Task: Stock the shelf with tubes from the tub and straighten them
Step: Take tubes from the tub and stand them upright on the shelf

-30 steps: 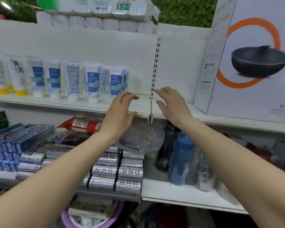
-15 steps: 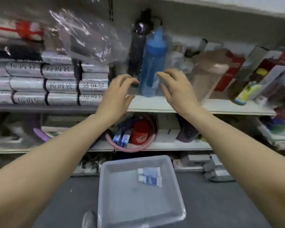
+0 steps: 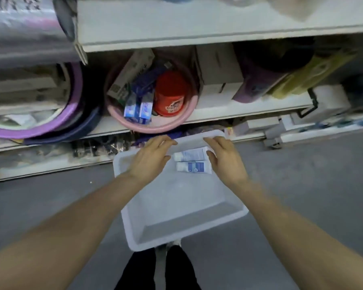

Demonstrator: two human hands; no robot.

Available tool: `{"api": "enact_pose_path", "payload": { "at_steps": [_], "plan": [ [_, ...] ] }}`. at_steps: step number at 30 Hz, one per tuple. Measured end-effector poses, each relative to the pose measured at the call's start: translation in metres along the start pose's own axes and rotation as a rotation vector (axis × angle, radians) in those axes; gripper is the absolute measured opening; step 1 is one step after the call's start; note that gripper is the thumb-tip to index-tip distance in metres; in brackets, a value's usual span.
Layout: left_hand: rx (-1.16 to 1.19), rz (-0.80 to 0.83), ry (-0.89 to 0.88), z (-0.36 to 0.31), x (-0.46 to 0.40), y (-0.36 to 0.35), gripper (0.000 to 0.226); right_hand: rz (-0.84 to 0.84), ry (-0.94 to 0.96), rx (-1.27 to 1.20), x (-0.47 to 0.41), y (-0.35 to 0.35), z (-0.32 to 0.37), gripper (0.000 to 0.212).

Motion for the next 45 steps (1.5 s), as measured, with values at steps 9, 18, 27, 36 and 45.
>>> {"api": "enact_pose_path", "payload": {
  "at_steps": [9,18,27,36,45],
  "plan": [
    [-0.104,0.222,-0.085,0.069,-0.025,-0.132,0.050,0.350,-0.257,0.017,0.031,-0.130,-0.044,0.042],
    [-0.206,0.233,-0.175,0.105,-0.042,-0.194,0.061,0.364,-0.326,-0.035,0.028,-0.194,-0.055,0.045],
    [-0.252,0.399,0.146,0.090,-0.042,-0.192,0.084,0.364,-0.326,-0.072,0.028,-0.202,-0.054,0.049],
    [-0.086,0.632,0.454,0.089,-0.016,-0.170,0.053,0.575,-0.209,0.113,0.043,-0.180,-0.052,0.033],
    [0.172,0.536,0.594,0.047,0.018,-0.073,0.049,0.663,-0.221,0.002,0.037,-0.066,-0.026,0.024]
  ]
}}
Point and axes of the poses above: each hand's wrist, its own x-axis away from the middle knuckle, its own y-axis out of the back of the hand, z = x × y, the point moved 2 cm from there along -x, towards the middle knuckle, and after that the axes turned 11 degrees about x, right-handed, at the moved point
